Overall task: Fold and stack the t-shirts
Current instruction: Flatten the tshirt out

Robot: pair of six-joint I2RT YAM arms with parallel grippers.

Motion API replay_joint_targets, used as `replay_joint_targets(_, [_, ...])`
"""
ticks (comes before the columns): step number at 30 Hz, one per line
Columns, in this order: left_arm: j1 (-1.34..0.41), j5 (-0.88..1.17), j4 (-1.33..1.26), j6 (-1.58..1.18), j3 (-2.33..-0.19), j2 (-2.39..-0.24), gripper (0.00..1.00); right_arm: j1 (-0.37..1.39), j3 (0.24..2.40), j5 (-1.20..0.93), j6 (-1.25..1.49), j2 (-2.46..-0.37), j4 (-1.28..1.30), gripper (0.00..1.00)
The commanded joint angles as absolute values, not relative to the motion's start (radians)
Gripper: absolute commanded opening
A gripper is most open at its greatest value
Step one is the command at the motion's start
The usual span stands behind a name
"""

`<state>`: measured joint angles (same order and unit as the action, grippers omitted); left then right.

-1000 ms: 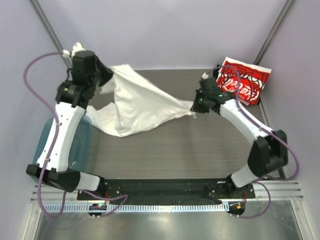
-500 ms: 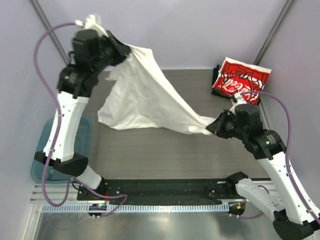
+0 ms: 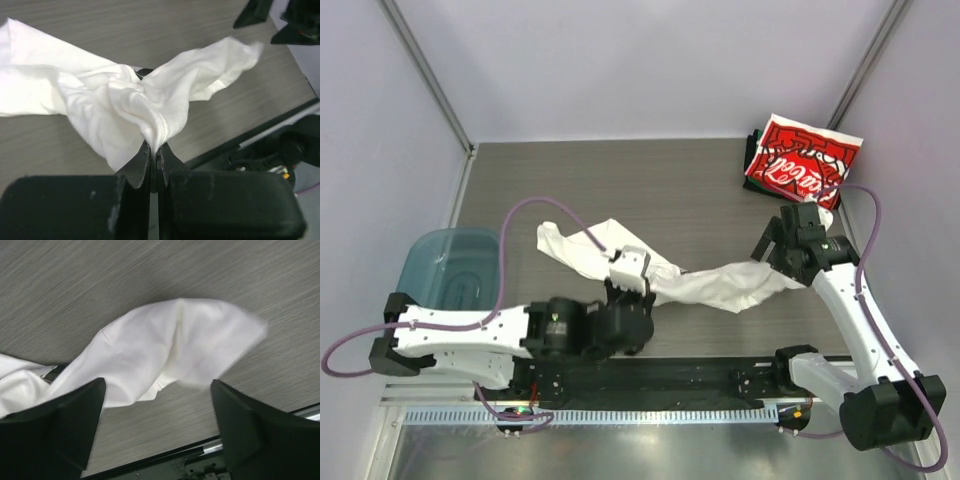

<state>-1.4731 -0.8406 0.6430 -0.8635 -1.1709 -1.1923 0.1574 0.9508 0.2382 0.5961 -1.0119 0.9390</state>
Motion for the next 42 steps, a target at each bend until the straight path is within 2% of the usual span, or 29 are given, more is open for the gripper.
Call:
replay_joint_targets(1, [-1.653,-1.224,0.696,-1.148,-1.108,-1.221,0.0,0.1,0.946,0.184,0.566,-1.023,0.857,0.99])
replay_joint_targets(2, [-1.687,-1.186,0.74,-1.301,-1.111,-1.268,0.02,0.101,0.957,0.175,0.56,-1.034,0.867,1.0])
replay_joint_targets(4, [-1.693,-1.099,0.816,-1.362,-1.141,-1.397,0.18,0.101,0.988,0.112,0.552,-1.023,0.874,1.0])
replay_joint_targets(5, [-1.698,-1.06,0.813,-1.33,-1.185,-1.434,0.47,0.101,0.994,0.082,0.552,-0.991,0.879,1.0])
replay_joint_targets(7, [-1.719,-1.057,0.895,-1.292,-1.253,-1.514,0.8,0.103,0.999,-0.016,0.56,-0.959,0.888,1.0])
replay_joint_targets(8, [-1.73,-1.081,0.954,-1.322,-1.314,-1.525,1.0,0.107,0.996,-0.047,0.572,-0.941,0.893,1.0])
replay_joint_targets(10, [-1.721,-1.104,1.073,-1.367,-1.342,-1.523,1.0,0.123,0.977,-0.119,0.584,-0.904,0.911,1.0])
replay_joint_targets(14, [-1.603,-1.011,1.006,-1.192,-1.293,-1.352,1.0,0.215,0.922,-0.16,0.647,-0.851,0.905,1.0])
replay_joint_targets(19, [-1.214,-0.806,0.872,-1.037,-1.079,-1.09,1.0,0.481,0.855,-0.08,0.759,-0.902,0.83,1.0])
replay_joint_targets(20, [-1.075,-0.716,0.842,-0.979,-1.043,-1.056,0.97,0.515,0.847,-0.054,0.768,-0.946,0.796,1.0])
replay_joint_targets(22, [-0.938,-0.613,0.758,-0.911,-0.981,-0.98,0.95,0.592,0.83,-0.031,0.797,-0.995,0.743,1.0])
replay_joint_targets(23, [-0.805,-0.516,0.732,-0.855,-0.967,-0.971,0.95,0.606,0.824,-0.029,0.801,-1.041,0.72,1.0])
replay_joint_targets(27, [-0.513,-0.26,0.663,-0.775,-0.963,-1.052,0.94,0.652,0.821,-0.032,0.801,-1.173,0.632,0.97])
replay_joint_targets(29, [-0.393,-0.165,0.632,-0.753,-0.977,-1.159,0.93,0.66,0.831,-0.02,0.786,-1.216,0.62,0.94])
replay_joint_targets(32, [-0.301,-0.071,0.588,-0.733,-1.006,-1.316,0.92,0.66,0.831,0.035,0.75,-1.276,0.617,0.88])
replay_joint_targets(33, [-0.285,-0.06,0.577,-0.724,-1.032,-1.353,0.91,0.658,0.825,0.049,0.744,-1.301,0.615,0.77])
replay_joint_targets(36, [-0.242,-0.067,0.565,-0.718,-1.099,-1.509,0.9,0.654,0.81,0.092,0.726,-1.333,0.614,0.59])
replay_joint_targets(39, [-0.201,-0.086,0.587,-0.718,-1.169,-1.655,0.89,0.64,0.796,0.098,0.709,-1.367,0.603,0.59])
replay_joint_targets(42, [-0.164,-0.084,0.569,-0.722,-1.222,-1.689,0.86,0.623,0.792,0.103,0.681,-1.371,0.598,0.59])
